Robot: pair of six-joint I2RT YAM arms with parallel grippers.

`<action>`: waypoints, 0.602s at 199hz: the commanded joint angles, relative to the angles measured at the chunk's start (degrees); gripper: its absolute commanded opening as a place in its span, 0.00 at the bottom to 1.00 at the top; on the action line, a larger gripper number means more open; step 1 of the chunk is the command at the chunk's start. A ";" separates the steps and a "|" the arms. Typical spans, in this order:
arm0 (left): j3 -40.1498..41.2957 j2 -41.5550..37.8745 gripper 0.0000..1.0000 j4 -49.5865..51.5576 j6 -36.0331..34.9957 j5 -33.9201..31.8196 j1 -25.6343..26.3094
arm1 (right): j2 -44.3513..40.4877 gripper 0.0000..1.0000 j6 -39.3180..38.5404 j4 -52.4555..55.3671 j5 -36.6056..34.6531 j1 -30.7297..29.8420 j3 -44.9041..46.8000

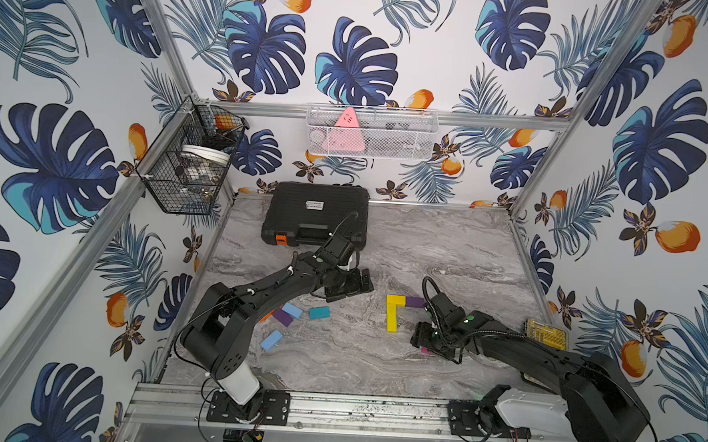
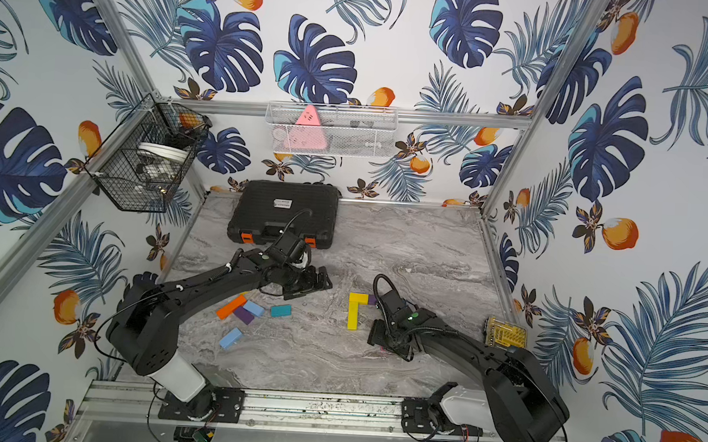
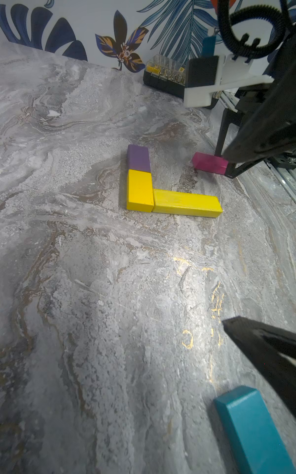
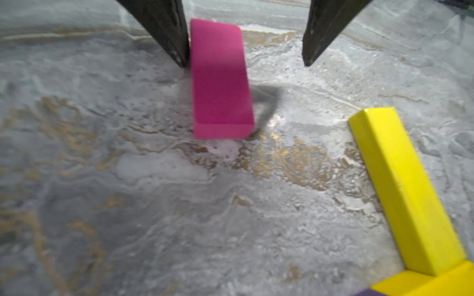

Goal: Assemble the letter c with building blocks
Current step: Adjust the building block at the center of the board.

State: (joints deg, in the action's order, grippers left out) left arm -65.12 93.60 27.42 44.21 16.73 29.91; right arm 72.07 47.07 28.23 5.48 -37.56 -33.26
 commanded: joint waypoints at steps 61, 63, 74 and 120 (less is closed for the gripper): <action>0.39 -0.17 0.99 -0.66 0.29 -0.04 0.06 | -1.36 0.71 -4.61 0.11 6.22 -3.27 -6.44; 0.38 -0.17 0.99 -0.62 0.27 -0.06 0.06 | -1.40 0.71 -4.92 0.61 5.69 -3.32 -6.70; 0.33 -0.26 0.99 -0.53 0.26 -0.16 0.09 | -1.12 0.73 -6.62 4.13 1.41 -3.24 -8.28; 0.00 -0.34 0.99 -0.18 0.09 -0.12 0.06 | 2.87 0.87 -14.08 11.36 -9.86 -3.22 -11.82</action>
State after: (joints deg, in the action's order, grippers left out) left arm -64.82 93.60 27.09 44.21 16.73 29.98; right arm 73.28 38.35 33.76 3.18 -40.75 -43.97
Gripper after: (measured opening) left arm 0.990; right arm 0.846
